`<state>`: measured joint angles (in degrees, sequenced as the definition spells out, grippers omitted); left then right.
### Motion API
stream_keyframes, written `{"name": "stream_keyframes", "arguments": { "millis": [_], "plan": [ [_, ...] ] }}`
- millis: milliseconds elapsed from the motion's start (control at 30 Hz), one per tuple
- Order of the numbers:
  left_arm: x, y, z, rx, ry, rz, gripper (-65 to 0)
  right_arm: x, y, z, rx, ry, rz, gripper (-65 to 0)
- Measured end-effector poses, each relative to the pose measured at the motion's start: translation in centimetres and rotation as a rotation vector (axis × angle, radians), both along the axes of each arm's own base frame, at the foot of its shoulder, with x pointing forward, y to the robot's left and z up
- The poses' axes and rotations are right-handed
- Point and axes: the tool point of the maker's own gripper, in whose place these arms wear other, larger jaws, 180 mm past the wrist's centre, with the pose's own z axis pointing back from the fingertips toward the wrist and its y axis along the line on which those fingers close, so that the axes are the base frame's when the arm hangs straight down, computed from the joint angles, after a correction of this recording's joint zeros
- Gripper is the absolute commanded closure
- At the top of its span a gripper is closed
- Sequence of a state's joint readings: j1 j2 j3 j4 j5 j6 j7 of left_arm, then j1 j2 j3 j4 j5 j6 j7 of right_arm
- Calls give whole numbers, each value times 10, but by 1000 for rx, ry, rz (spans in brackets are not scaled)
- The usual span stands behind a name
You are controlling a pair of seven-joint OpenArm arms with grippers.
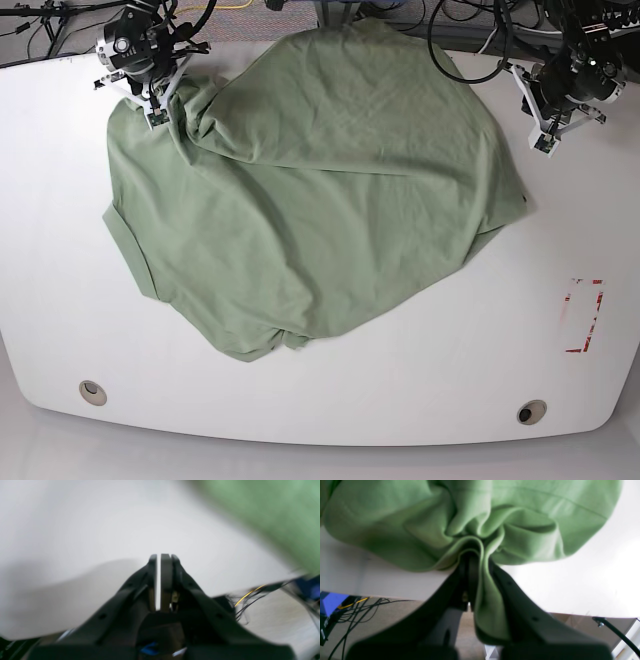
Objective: Fold the T-shirt properly
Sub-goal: 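Release the polo with the left gripper and move it along the edge, then move both grippers to the polo's side edges and grasp them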
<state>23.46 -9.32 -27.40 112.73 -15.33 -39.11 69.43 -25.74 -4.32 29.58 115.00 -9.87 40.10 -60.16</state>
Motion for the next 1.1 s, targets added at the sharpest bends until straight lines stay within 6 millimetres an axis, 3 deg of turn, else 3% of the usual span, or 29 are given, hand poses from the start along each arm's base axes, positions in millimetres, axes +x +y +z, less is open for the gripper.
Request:
{"name": "stream_keyframes", "arguments": {
  "millis": [300, 467, 633, 667, 833, 967, 1100],
  "plan": [
    [45, -6, 19, -27, -125, 35, -287, 9, 3, 2, 8, -23, 4, 0],
    [54, 12, 30, -6, -168, 96, -354, 17, -1, 4, -2, -35, -4, -29],
    [80, 24, 51, 17, -245, 123, -356, 29, -1, 8, -3, -65, 0, -179],
    [86, 24, 56, 14, -266, 124, -356, 31, 0, 9, 0, -72, 1, -246],
    [108, 24, 71, -11, -337, 135, -356, 33, -2, 10, -5, -74, 1, -436],
    [113, 27, 68, -15, -328, 152, -353, 31, -1, 9, -4, -70, 0, -536],
    [121, 11, 61, -42, -308, 112, -353, 34, 1, 10, 4, -78, 1, -590]
  ]
}}
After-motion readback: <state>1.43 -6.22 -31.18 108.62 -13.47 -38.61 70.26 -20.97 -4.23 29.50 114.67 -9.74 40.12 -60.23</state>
